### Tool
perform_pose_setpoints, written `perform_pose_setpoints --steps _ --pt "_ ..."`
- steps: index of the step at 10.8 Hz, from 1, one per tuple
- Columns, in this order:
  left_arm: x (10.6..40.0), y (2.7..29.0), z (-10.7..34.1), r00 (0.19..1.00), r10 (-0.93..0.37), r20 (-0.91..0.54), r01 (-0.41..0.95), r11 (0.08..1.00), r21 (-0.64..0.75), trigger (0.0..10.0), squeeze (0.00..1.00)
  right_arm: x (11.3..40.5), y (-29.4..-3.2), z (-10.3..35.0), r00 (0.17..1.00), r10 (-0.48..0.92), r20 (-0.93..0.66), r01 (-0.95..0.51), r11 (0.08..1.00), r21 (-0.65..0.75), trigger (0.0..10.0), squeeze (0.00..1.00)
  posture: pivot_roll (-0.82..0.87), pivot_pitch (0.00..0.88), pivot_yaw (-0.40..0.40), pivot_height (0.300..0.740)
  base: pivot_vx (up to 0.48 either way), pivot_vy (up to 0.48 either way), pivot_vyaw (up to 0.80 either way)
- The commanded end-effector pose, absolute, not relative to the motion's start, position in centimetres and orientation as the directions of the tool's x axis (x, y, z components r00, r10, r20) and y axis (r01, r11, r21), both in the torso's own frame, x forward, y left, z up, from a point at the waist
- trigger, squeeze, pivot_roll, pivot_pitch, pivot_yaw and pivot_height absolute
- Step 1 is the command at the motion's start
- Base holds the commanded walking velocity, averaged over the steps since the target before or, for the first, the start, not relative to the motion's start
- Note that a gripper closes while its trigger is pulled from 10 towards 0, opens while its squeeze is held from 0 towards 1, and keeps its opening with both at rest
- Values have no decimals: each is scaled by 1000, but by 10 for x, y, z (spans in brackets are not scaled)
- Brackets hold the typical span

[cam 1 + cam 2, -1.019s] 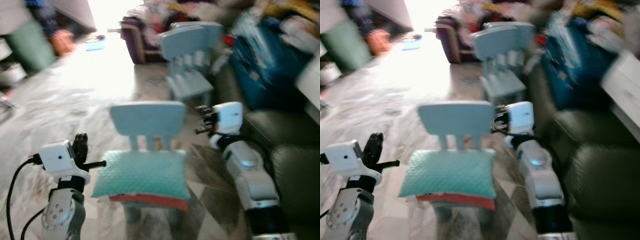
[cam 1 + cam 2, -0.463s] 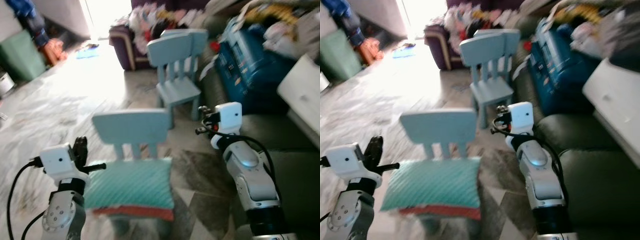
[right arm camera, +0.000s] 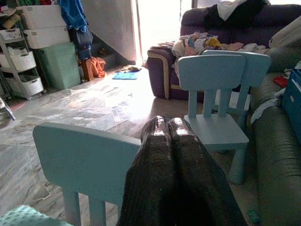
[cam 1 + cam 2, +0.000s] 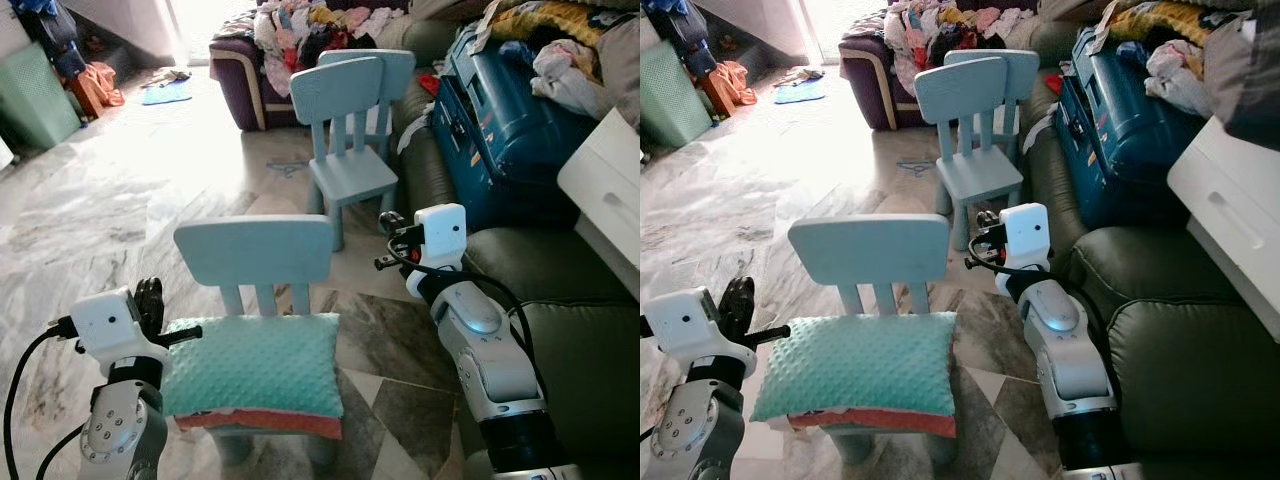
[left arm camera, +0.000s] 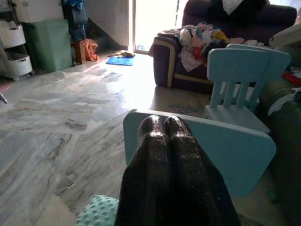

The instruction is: Move the pillow to the sofa

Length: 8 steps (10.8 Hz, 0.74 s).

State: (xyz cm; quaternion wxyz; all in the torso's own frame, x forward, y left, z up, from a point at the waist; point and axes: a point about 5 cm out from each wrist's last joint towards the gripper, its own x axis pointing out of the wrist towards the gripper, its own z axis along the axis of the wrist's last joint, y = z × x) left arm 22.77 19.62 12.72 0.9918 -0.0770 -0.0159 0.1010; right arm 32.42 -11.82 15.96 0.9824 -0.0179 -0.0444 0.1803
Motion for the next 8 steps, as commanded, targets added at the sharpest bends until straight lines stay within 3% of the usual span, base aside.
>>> perform_pose_setpoints --steps 1,3,8 --pt "227 199 124 977 215 -6 -213 964 -159 10000 0 324 -116 162 928 362 90 -358 932 -52 10000 0 -156 100 76 740 0 0 0" --pt "227 199 124 976 217 -15 -216 963 -161 10000 0 324 -116 162 928 363 89 -359 932 -52 10000 0 -155 100 76 740 0 135 0" --pt "228 199 123 977 211 -28 -213 964 -157 10000 0 324 -115 162 926 366 88 -363 931 -51 10000 0 -153 99 76 740 0 480 0"
